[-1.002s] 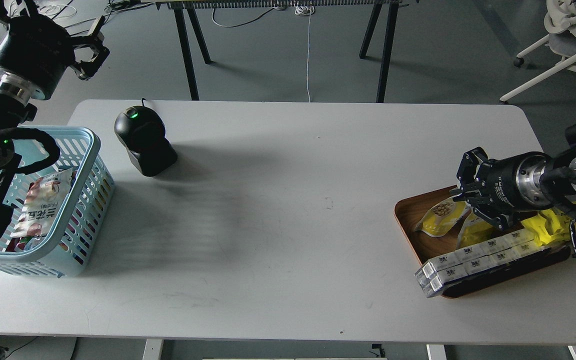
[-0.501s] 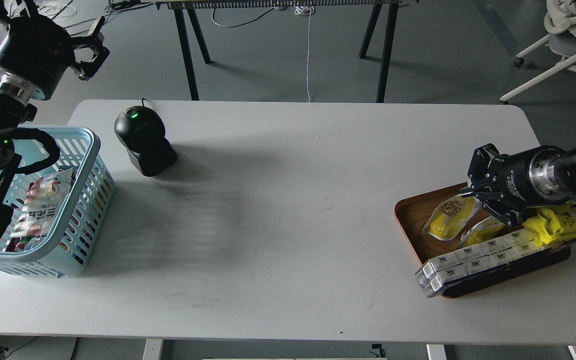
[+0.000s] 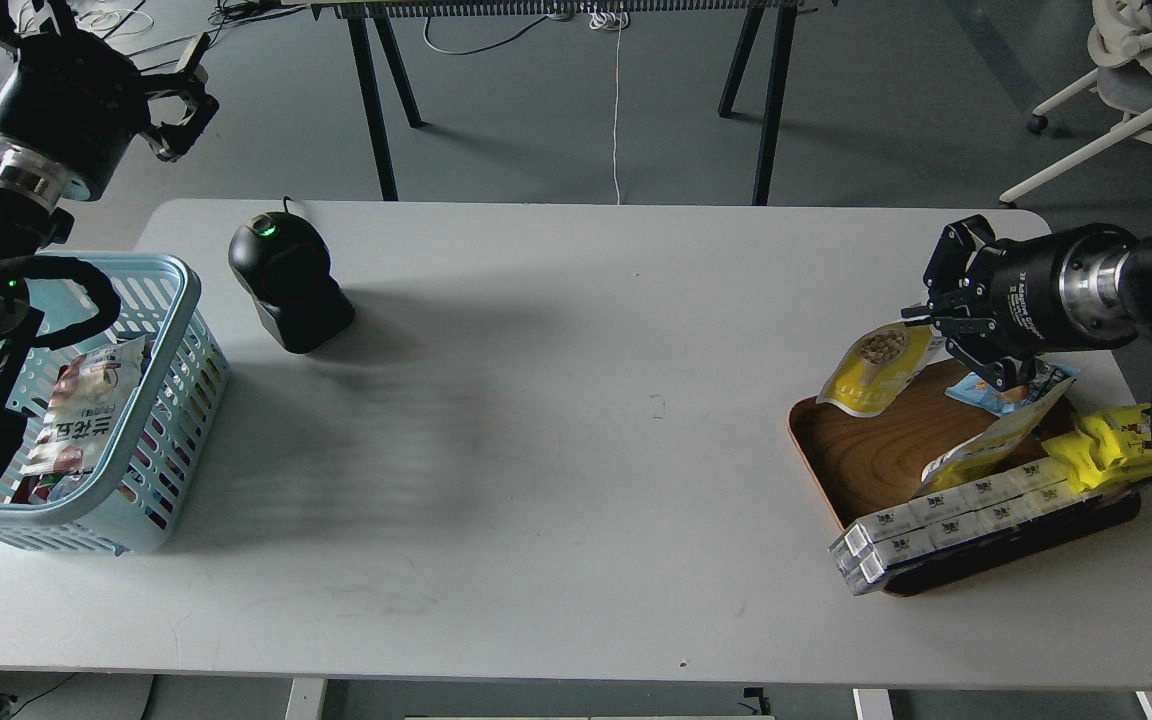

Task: Scan snack and place in basket
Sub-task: 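Grasp the yellow packet and lift it toward the scanner, then hold the packet in front of the scanner's red light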

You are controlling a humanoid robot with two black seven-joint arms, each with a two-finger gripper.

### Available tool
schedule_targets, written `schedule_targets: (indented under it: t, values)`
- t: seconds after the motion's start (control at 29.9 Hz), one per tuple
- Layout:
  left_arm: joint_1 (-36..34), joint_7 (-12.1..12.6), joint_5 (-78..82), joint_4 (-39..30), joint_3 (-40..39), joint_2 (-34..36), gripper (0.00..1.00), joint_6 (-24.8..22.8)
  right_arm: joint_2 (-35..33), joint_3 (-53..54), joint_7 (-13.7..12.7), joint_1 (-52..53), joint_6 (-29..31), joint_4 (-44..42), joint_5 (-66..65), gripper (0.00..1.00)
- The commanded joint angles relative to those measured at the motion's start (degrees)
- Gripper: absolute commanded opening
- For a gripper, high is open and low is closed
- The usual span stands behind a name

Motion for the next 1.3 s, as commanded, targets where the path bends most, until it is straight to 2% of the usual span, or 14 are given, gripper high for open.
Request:
schedule_targets:
  t: [0.0,0.23,0.5,0.63,0.94,1.27]
  values:
    - [0.0,0.0,0.0,0.0,0.1,-0.2,1.00,0.1,2.9,3.2,0.1,0.0,-3.6,0.0,0.5,0.00]
    - [-0.1,0.0,1.2,0.0,0.1,-1.0,1.00,0.2,12.4,7.5,0.4,-0.1,-11.1,-1.8,4.2,0.00]
    - [-0.2,0.0,1.6,0.0,0.1,-1.7,1.00,0.2,23.5,11.6,0.6,-2.4,-11.1,-9.8,4.3,0.00]
    - [-0.2,0.0,1.6,0.0,0.0,-1.7,1.00,0.2,31.9,16.7,0.7,-6.7,-11.1,-15.2,4.3,0.00]
    - [-0.2,0.0,1.6,0.0,-0.1,-1.7,1.00,0.2,45.2,22.0,2.0,-12.3,-11.1,-24.9,4.3,0.00]
    - [-0.2,0.0,1.6,-0.1,-0.1,-2.4,1.00,0.2,55.4,23.0,2.7,-14.9,-11.1,-34.4,4.2,0.00]
